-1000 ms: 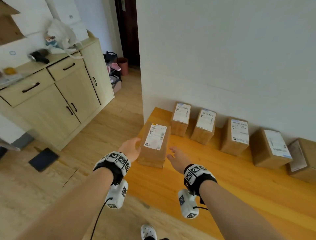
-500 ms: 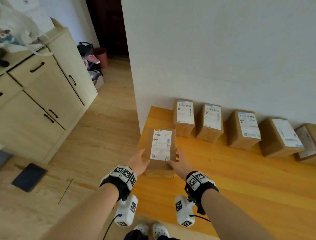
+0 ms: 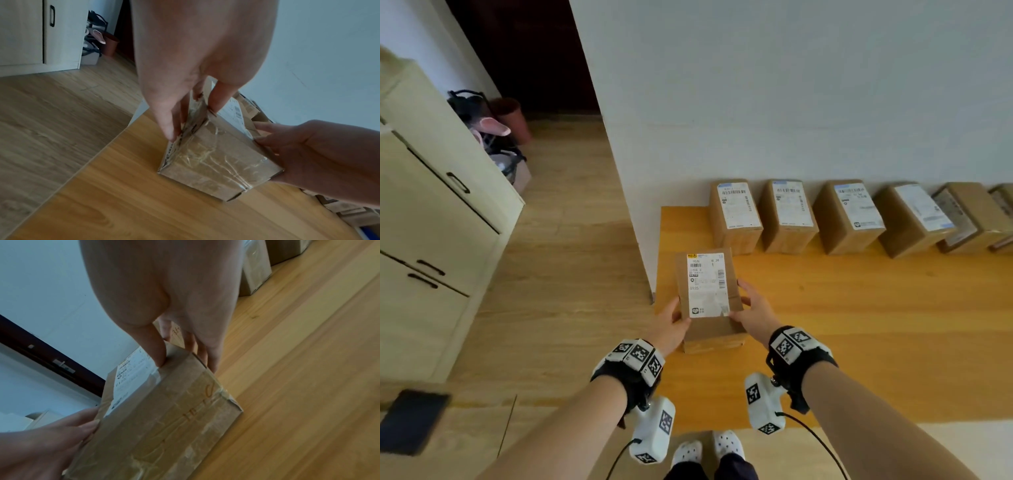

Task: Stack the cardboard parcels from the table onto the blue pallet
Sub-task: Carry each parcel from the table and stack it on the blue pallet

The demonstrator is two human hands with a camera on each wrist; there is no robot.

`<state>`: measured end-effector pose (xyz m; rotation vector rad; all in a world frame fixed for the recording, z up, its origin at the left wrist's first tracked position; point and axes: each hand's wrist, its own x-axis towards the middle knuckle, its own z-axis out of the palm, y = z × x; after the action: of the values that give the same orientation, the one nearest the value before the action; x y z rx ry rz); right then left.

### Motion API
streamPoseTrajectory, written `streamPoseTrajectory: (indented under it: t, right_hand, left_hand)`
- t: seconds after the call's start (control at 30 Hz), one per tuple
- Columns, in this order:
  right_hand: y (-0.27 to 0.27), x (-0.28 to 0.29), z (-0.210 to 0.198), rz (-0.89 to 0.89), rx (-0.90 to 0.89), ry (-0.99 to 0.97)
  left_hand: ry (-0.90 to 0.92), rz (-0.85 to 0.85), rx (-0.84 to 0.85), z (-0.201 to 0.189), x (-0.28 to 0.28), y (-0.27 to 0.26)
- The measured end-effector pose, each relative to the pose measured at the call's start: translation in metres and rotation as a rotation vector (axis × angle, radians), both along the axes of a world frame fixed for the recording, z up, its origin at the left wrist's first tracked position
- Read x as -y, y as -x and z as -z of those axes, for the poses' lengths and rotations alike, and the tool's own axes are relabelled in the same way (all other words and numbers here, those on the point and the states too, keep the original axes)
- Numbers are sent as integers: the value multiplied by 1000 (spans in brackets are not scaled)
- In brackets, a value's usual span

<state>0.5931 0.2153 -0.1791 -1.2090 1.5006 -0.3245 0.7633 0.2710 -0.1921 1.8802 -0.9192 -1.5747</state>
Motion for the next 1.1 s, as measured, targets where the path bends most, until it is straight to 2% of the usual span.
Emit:
streamPoseTrajectory:
  t: [0.33,0.53,0.77,1.1]
  right_hand:
    - [6,-38,-13,136,20,50]
    - [36,-51,-32,241,25,82]
    - [104,-69,-56,404,41,148]
    - [261,-102,-101,504,22,253]
  left_hand:
    - [57,89,-14,-28,-18,-3]
    - [92,191,-30,-50,-16,23]
    - [149,341,-54,-77,-5,94]
    - [220,448,-102,-118,-13,250]
